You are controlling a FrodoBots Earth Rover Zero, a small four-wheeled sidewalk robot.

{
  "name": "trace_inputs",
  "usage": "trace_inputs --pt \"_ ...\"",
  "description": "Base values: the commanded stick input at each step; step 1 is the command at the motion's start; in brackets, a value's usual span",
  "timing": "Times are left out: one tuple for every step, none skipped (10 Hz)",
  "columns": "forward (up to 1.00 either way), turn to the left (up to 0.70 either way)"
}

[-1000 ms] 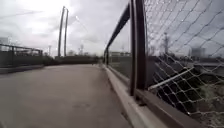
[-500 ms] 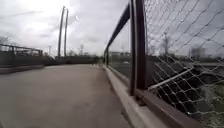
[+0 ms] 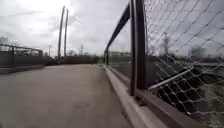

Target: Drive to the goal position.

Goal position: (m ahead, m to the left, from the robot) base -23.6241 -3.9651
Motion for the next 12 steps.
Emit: trace_inputs --pt "0.68 0.33" --pt "0.68 0.32" --pt "0.68 0.32" --pt "0.68 0.32" --pt "0.66 0.32" --pt "0.67 0.32" --pt "0.67 0.33" --pt "0.68 0.34" --pt "0.68 0.35" --pt "0.68 0.35" --pt "0.69 0.36" --pt "0.7 0.29"
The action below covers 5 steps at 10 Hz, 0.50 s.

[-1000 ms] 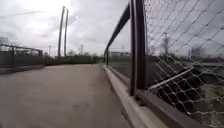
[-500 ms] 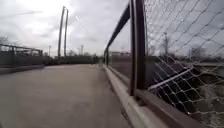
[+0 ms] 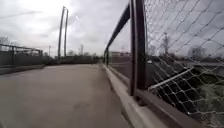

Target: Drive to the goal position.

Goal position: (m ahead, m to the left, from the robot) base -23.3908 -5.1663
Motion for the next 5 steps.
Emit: trace_inputs --pt "0.6 0.17" --pt "0.28 0.04" --pt "0.04 0.0" --pt "0.04 0.0" --pt "0.04 0.0"
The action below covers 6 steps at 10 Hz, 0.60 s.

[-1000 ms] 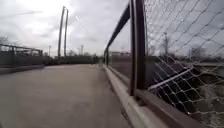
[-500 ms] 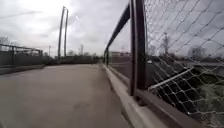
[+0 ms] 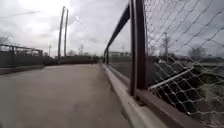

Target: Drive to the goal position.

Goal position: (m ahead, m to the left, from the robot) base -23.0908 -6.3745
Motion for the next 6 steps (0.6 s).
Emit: trace_inputs --pt "0.04 0.0" --pt "0.04 0.0" --pt "0.04 0.0" --pt "0.04 0.0" --pt "0.04 0.0" --pt "0.04 0.0"
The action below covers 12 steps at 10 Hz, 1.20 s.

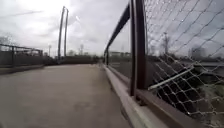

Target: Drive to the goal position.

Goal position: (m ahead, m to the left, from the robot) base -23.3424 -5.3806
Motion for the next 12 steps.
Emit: trace_inputs --pt "0.04 0.0" --pt "0.04 0.0" --pt "0.12 0.01" --pt "0.49 0.01" --pt "0.7 0.01" --pt "0.7 0.01" --pt "0.7 0.01" --pt "0.7 0.01" --pt "0.68 0.01" --pt "0.36 0.01" --pt "0.02 0.0" --pt "0.0 0.0"
